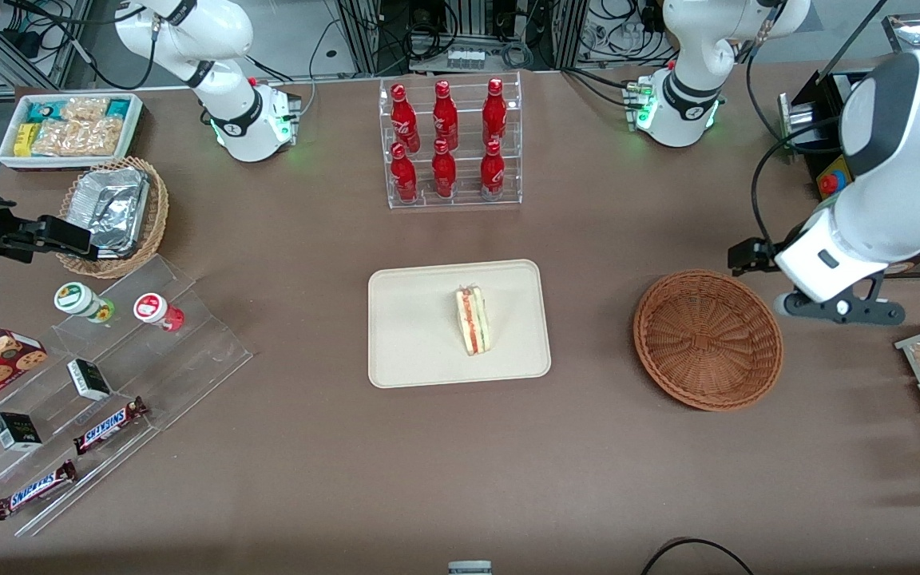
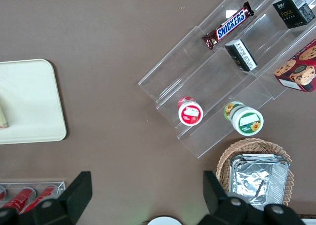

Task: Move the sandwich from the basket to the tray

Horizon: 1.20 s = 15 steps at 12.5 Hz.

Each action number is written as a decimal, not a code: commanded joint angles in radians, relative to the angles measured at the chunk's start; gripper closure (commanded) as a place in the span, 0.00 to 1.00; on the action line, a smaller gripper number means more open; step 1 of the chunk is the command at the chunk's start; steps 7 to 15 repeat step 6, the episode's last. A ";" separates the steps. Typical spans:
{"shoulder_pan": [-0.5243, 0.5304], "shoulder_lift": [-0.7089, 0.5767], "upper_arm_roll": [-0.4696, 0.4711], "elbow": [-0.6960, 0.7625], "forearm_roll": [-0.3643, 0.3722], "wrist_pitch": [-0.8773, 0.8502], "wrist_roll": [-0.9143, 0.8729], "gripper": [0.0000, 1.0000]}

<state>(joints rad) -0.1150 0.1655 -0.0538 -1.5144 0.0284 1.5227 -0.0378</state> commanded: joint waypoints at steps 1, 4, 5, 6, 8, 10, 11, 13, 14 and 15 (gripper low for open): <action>0.005 -0.037 -0.003 -0.027 -0.004 -0.009 -0.025 0.00; 0.005 -0.047 -0.001 -0.020 -0.004 -0.021 -0.036 0.00; 0.005 -0.055 -0.001 -0.021 0.001 -0.022 -0.036 0.00; 0.005 -0.060 0.002 -0.020 0.002 -0.023 -0.036 0.00; 0.005 -0.060 0.002 -0.020 0.002 -0.023 -0.036 0.00; 0.005 -0.060 0.002 -0.020 0.002 -0.023 -0.036 0.00; 0.005 -0.060 0.002 -0.020 0.002 -0.023 -0.036 0.00; 0.005 -0.060 0.002 -0.020 0.002 -0.023 -0.036 0.00; 0.005 -0.060 0.002 -0.020 0.002 -0.023 -0.036 0.00; 0.005 -0.060 0.002 -0.020 0.002 -0.023 -0.036 0.00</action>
